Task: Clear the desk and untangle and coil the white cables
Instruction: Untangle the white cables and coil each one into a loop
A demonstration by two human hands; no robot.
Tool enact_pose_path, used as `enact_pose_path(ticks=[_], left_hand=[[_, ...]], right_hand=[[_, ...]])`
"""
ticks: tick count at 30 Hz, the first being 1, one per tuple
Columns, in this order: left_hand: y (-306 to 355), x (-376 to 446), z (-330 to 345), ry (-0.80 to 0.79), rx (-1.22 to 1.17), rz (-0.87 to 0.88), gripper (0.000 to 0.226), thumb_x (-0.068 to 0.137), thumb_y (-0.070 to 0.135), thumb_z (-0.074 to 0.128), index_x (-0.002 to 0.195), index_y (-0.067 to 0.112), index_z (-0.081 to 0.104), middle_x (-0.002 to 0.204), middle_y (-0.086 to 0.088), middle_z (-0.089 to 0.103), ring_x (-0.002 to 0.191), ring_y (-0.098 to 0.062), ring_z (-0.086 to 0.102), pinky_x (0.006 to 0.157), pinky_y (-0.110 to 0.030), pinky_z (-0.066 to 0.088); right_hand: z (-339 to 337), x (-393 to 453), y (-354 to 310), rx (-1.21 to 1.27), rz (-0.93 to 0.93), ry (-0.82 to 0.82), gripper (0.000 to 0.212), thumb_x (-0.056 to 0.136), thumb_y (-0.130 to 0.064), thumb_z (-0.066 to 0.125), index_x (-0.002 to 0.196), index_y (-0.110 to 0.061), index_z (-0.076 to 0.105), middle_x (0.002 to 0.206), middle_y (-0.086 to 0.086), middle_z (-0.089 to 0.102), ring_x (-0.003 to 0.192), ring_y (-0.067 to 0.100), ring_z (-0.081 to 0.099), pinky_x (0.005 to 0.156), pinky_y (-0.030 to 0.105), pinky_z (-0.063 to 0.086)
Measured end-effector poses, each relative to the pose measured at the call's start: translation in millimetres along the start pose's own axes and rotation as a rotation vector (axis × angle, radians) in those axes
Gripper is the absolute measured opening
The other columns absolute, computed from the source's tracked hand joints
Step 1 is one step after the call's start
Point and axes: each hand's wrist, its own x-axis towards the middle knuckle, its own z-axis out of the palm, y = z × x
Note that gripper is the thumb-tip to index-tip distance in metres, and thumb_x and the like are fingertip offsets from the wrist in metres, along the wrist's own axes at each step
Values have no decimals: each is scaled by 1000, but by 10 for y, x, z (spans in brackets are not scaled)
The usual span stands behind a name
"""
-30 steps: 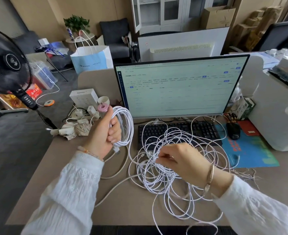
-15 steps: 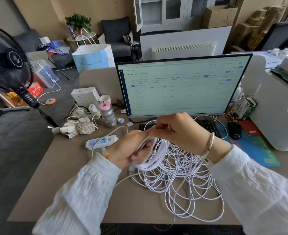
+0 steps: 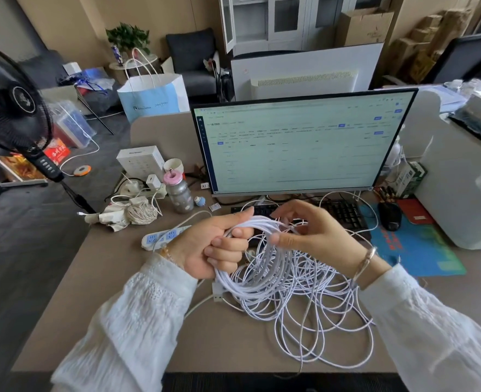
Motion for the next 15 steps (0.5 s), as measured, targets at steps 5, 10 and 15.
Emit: enact_pose_path(ticks=[5, 10, 15], left_hand=[[-35, 46, 21, 53, -40, -9, 41, 90, 43, 49, 61, 14, 46, 34, 7, 35, 24, -4, 26, 28, -16, 27], [-71, 59, 38, 116, -17, 6, 40, 88, 43, 51, 61, 15, 43, 34, 8, 31, 23, -2, 30, 26, -15, 25], [-65, 39, 25, 93, -23, 48, 39, 84, 41, 61, 60, 14, 44, 34, 7, 31, 22, -3, 29, 26, -15, 24]], right_hand=[[138, -39, 51, -286, -147, 247, 37, 70, -33, 84, 96, -22, 61, 80, -13, 59, 59, -4, 51, 55, 10, 35], [-3, -6, 103, -342, -150, 246, 29, 70, -38, 82, 88, -30, 60, 73, -13, 58, 56, 0, 51, 55, 13, 38], [-10, -10, 135, -235, -69, 180, 35, 67, -50, 75, 86, -23, 64, 69, -9, 58, 48, 1, 46, 51, 12, 35]])
